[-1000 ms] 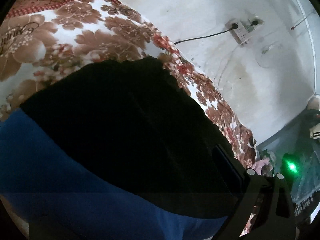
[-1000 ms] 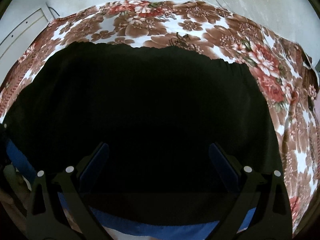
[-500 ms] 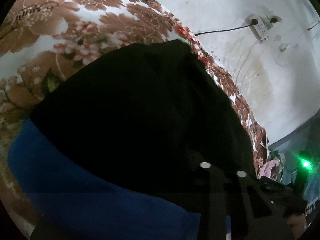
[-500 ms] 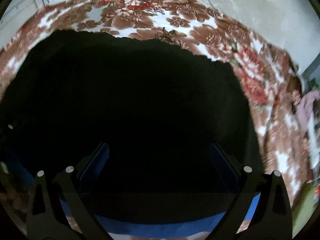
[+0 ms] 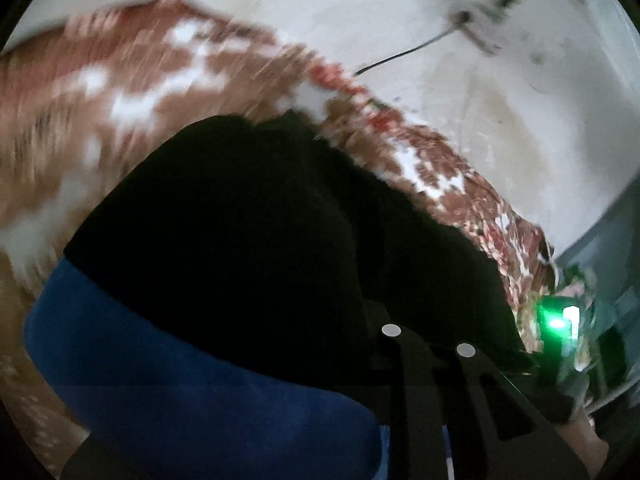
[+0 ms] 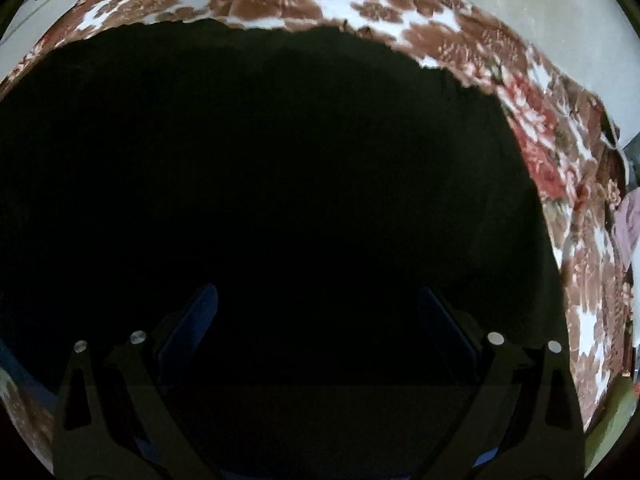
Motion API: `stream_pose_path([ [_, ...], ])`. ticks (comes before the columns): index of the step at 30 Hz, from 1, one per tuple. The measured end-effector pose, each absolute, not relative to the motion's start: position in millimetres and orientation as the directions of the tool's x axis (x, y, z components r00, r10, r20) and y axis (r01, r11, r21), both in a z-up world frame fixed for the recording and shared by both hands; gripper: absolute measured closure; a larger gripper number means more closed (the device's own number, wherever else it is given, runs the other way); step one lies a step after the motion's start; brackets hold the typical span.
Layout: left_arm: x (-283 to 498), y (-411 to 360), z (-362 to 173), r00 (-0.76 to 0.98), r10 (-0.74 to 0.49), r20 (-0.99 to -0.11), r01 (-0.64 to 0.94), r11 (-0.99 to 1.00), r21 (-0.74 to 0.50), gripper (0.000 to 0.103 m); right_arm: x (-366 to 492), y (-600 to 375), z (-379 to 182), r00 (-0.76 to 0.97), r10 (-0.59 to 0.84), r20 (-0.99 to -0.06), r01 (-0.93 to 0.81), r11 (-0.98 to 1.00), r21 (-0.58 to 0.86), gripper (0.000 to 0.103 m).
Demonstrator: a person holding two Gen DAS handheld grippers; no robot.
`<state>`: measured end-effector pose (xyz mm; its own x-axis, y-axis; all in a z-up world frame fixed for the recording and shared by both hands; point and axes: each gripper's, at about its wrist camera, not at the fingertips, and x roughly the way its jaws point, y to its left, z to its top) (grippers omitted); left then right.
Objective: Fold large clothes
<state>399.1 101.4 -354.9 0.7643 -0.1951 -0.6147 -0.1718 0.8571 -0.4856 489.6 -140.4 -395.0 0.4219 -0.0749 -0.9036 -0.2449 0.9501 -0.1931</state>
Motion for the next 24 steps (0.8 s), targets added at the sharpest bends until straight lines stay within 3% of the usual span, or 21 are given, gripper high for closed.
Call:
stream_pose_path([
  [4, 408, 64, -308, 0.783, -0.178, -0.595, -0.12, 0.897, -0.426, 0.084, 489, -132, -398, 0.444, -0.115, -0.889, -0.281, 0.924, -0.26, 0.005],
  [9, 417, 13, -279, 0.795, -0.123, -0.594, -0.073, 0.953, -0.295, 0.085, 491, -135, -402, 0.434, -0.102, -0.895, -0.277, 0.931, -0.24, 0.005],
  [14, 421, -26, -261, 0.798, -0.069, -0.599, -0.048, 0.983, -0.177, 0.085, 497, -155, -378, 0.38, 0.012, -0.925, -0.32, 0.94, -0.119, 0.009],
  [17, 423, -47, -248, 0.796, -0.044, -0.604, -0.035, 0.992, -0.118, 0.085, 492, -198, -334, 0.489, 0.011, -0.872, -0.245, 0.962, -0.125, 0.007],
  [22, 429, -89, -234, 0.792, -0.007, -0.611, -0.015, 0.999, -0.03, 0.085, 504, -257, -357, 0.377, 0.024, -0.926, -0.158, 0.987, -0.039, 0.009],
  [24, 432, -110, -230, 0.795, -0.004, -0.607, 0.006, 1.0, 0.002, 0.085, 496, -290, -348, 0.406, 0.05, -0.913, -0.114, 0.994, 0.003, 0.008],
])
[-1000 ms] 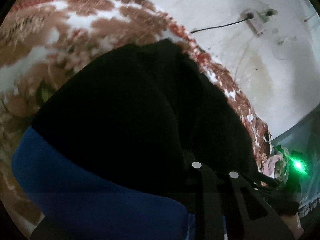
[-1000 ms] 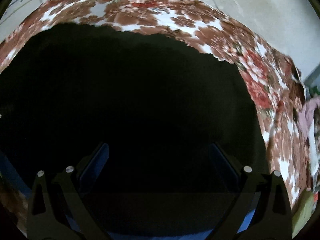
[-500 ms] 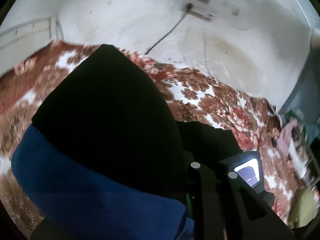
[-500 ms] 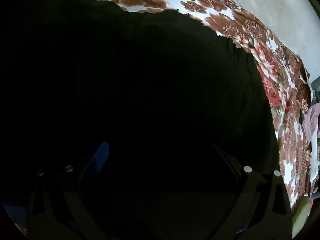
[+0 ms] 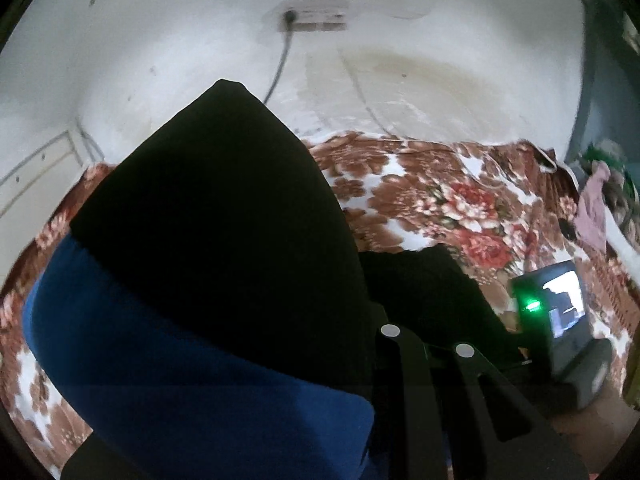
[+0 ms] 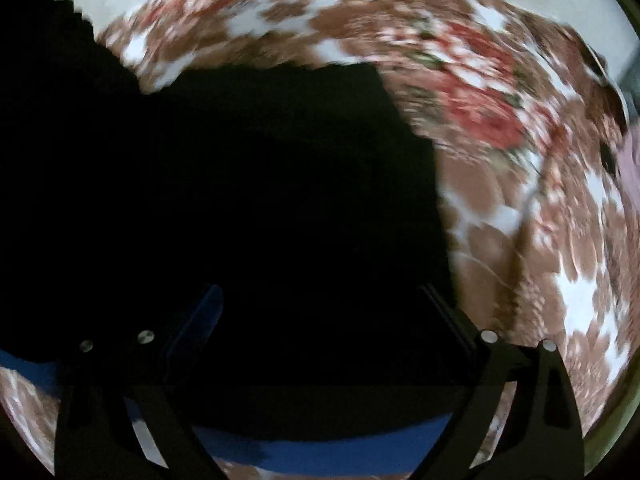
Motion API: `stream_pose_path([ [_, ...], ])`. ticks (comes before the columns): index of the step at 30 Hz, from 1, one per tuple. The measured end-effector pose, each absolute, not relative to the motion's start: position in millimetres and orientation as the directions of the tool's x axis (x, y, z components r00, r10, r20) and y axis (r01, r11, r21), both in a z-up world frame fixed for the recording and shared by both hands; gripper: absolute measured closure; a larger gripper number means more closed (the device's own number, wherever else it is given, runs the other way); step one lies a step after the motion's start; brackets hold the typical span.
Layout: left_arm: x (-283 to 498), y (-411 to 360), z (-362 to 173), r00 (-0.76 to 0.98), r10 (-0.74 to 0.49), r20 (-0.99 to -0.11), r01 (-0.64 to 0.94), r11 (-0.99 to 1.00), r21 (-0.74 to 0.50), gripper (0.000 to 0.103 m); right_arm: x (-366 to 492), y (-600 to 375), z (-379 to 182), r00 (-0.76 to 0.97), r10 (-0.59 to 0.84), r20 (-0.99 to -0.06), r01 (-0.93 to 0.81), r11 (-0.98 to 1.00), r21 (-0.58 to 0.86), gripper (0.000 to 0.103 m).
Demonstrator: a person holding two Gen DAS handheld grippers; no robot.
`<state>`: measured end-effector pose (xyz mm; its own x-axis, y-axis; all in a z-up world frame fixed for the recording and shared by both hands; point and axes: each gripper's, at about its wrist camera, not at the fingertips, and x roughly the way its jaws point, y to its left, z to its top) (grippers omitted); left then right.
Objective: Fold large clothes
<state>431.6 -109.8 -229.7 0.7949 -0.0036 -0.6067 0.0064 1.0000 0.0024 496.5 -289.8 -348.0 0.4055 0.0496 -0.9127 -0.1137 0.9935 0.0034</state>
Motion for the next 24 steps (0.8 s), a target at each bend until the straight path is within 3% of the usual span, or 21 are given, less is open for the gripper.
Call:
stream_pose_path([
  [6, 450, -197, -242, 0.776, 0.029, -0.63, 0.093, 0.983, 0.161, 0.085, 475, -383, -328, 0.4, 0.07, -0.914, -0.059, 0.997, 0.051, 0.008],
  [10, 455, -279, -295, 0.745, 0.121, -0.656, 0.222, 0.882, 0.416, 0.085, 469, -432, -299, 0.444, 0.057, -0.894, -0.04, 0.998, 0.043, 0.008],
  [14, 435, -354, -385, 0.737, 0.208, -0.643, 0.417, 0.608, 0.675, 0.084, 477, -479, -285, 0.461, 0.071, -0.884, 0.001, 0.997, 0.081, 0.008],
  [17, 421, -370, -415, 0.768, 0.222, -0.601, 0.453, 0.475, 0.754, 0.085, 484, -494, -283, 0.437, 0.173, -0.883, -0.009, 0.982, 0.188, 0.008],
  [20, 422, -366, -411, 0.771, 0.212, -0.6, 0.465, 0.456, 0.759, 0.084, 496, -487, -281, 0.391, 0.31, -0.867, -0.054, 0.948, 0.314, 0.008],
  [24, 416, -364, -415, 0.788, 0.203, -0.581, 0.472, 0.408, 0.782, 0.084, 517, -461, -278, 0.307, 0.541, -0.783, -0.091, 0.836, 0.542, 0.008],
])
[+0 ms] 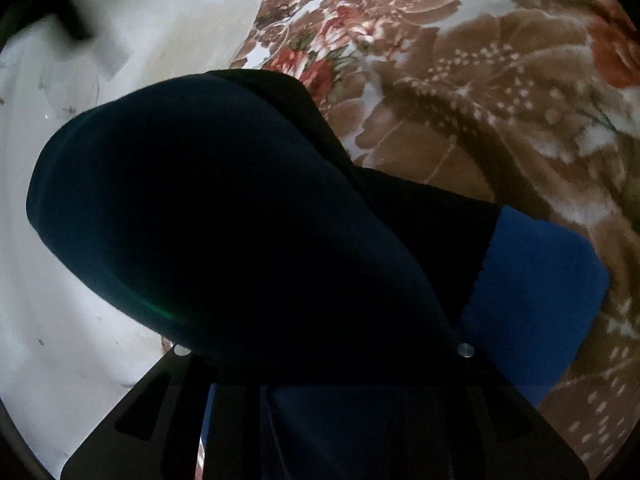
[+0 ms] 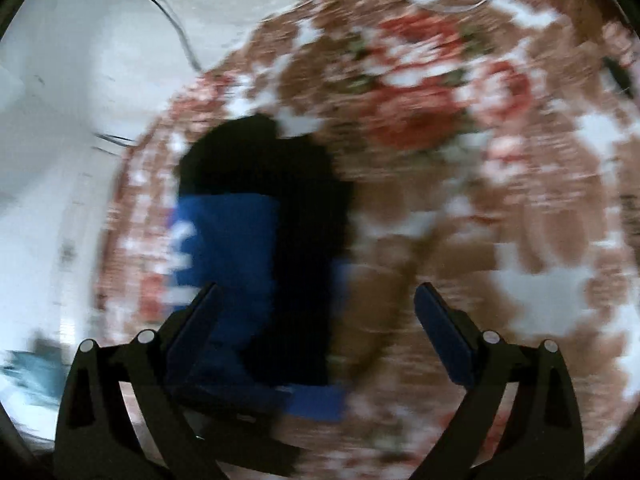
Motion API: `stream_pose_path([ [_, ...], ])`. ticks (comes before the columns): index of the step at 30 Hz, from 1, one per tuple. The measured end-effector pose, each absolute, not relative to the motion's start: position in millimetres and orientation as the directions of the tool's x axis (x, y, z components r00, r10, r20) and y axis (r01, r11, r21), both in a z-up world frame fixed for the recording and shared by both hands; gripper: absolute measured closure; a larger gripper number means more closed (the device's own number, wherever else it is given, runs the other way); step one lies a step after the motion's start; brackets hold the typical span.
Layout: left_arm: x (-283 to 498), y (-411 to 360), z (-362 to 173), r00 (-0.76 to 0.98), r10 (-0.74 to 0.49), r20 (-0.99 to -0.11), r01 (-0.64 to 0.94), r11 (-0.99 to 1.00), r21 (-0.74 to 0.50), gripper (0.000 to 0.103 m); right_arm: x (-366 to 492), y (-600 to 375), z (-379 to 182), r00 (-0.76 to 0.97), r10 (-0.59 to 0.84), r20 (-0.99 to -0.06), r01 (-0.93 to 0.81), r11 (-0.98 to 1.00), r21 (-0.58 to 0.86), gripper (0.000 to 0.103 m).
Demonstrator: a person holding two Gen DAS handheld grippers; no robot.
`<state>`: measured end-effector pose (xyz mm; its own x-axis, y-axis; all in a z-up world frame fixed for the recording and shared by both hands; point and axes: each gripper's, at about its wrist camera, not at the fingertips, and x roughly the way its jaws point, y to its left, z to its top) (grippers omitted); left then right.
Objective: Fold large clothes
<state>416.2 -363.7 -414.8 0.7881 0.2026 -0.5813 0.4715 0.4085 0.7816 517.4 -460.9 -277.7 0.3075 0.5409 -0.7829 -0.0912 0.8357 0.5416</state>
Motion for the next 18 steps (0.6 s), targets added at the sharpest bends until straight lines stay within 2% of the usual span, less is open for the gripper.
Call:
stream_pose_path([
  [4, 415, -366, -415, 0.793, 0.191, -0.579, 0.473, 0.406, 0.782, 0.084, 543, -420, -278, 0.185, 0.658, -0.73, -0.148, 0.753, 0.641, 0.008],
  [10, 406, -359, -415, 0.805, 0.171, -0.567, 0.471, 0.396, 0.788, 0.084, 576, -376, -316, -0.013, 0.597, -0.802, -0.151, 0.792, 0.592, 0.008],
  [14, 405, -357, -414, 0.808, 0.156, -0.568, 0.48, 0.385, 0.788, 0.084, 577, -358, -328, -0.091, 0.634, -0.768, -0.155, 0.753, 0.64, 0.009],
  [16, 404, -357, -412, 0.81, 0.15, -0.567, 0.483, 0.378, 0.79, 0.084, 575, -348, -337, -0.134, 0.612, -0.779, -0.17, 0.76, 0.627, 0.01],
  [18, 403, -356, -412, 0.81, 0.144, -0.568, 0.488, 0.372, 0.79, 0.084, 573, -340, -347, -0.16, 0.575, -0.802, -0.187, 0.78, 0.597, 0.019],
])
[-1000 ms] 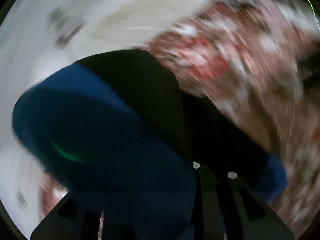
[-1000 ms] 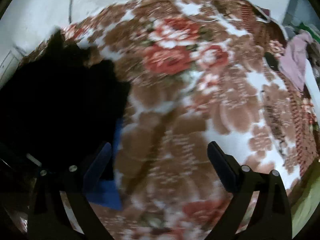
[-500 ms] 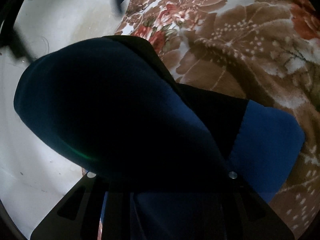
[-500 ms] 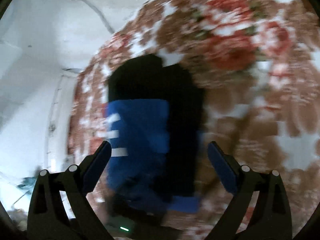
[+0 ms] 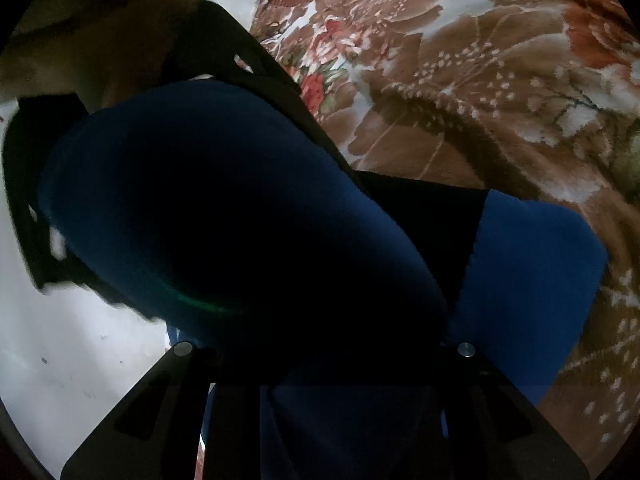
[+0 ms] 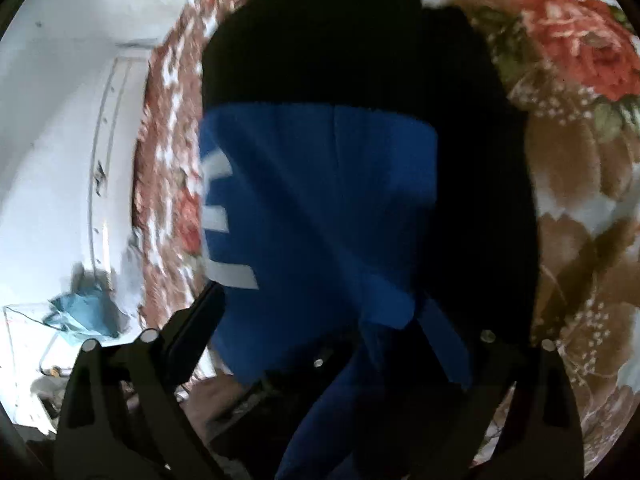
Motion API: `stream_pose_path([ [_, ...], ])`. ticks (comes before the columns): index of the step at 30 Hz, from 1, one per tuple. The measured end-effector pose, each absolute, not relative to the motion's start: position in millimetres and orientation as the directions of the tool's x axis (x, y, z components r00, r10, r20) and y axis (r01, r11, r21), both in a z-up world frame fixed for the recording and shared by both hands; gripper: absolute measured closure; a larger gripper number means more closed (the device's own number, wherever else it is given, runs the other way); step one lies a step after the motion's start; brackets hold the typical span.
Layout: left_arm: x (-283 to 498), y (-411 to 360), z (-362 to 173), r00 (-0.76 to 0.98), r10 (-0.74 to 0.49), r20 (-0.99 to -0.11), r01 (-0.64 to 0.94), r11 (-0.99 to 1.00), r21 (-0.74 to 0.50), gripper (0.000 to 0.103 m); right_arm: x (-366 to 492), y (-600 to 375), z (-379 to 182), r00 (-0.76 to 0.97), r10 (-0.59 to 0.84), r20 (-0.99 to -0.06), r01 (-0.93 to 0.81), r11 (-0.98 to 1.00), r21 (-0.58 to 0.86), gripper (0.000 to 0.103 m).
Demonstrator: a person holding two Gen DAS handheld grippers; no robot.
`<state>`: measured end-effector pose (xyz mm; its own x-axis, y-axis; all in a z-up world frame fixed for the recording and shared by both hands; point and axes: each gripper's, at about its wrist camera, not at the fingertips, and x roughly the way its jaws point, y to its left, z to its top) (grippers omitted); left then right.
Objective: Fold large clothes
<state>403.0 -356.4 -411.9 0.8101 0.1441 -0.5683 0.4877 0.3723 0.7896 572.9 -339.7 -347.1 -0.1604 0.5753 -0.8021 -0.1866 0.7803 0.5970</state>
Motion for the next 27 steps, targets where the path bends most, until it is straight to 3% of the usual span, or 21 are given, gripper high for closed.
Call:
stream_pose_path([
  [3, 402, -355, -412, 0.809, 0.141, -0.57, 0.493, 0.367, 0.789, 0.084, 572, -341, -356, -0.148, 0.52, -0.841, -0.178, 0.822, 0.54, 0.045],
  [4, 402, -354, -412, 0.81, 0.141, -0.569, 0.492, 0.365, 0.79, 0.083, 572, -342, -357, -0.142, 0.498, -0.855, -0.187, 0.835, 0.517, 0.067],
  [5, 403, -354, -412, 0.81, 0.142, -0.569, 0.491, 0.364, 0.791, 0.083, 572, -344, -358, -0.13, 0.468, -0.874, -0.212, 0.848, 0.486, 0.081],
  [7, 403, -354, -413, 0.816, 0.14, -0.561, 0.488, 0.354, 0.798, 0.083, 571, -349, -357, -0.137, 0.511, -0.849, -0.209, 0.823, 0.529, 0.09],
  [11, 400, -354, -411, 0.823, 0.14, -0.551, 0.48, 0.347, 0.805, 0.082, 568, -346, -352, -0.138, 0.503, -0.853, -0.254, 0.815, 0.521, 0.095],
  [14, 398, -352, -405, 0.833, 0.14, -0.535, 0.464, 0.35, 0.814, 0.076, 567, -347, -344, -0.115, 0.52, -0.846, -0.232, 0.814, 0.532, 0.096],
  [17, 391, -346, -388, 0.841, 0.127, -0.525, 0.452, 0.368, 0.813, 0.063, 564, -350, -332, -0.097, 0.563, -0.821, -0.222, 0.791, 0.57, 0.096],
  [19, 383, -336, -371, 0.837, 0.106, -0.536, 0.459, 0.397, 0.795, 0.046, 559, -350, -314, -0.088, 0.589, -0.804, -0.247, 0.769, 0.59, 0.096],
  [21, 364, -320, -351, 0.844, 0.082, -0.53, 0.453, 0.419, 0.787, 0.04, 557, -347, -294, -0.066, 0.6, -0.797, -0.269, 0.759, 0.593, 0.096],
  [24, 331, -300, -333, 0.882, 0.057, -0.468, 0.41, 0.399, 0.82, 0.023, 554, -344, -258, -0.049, 0.629, -0.776, -0.304, 0.73, 0.612, 0.096],
  [27, 318, -290, -347, 0.897, 0.097, -0.431, 0.374, 0.352, 0.858, 0.021, 550, -342, -237, -0.043, 0.607, -0.794, -0.333, 0.74, 0.584, 0.096],
])
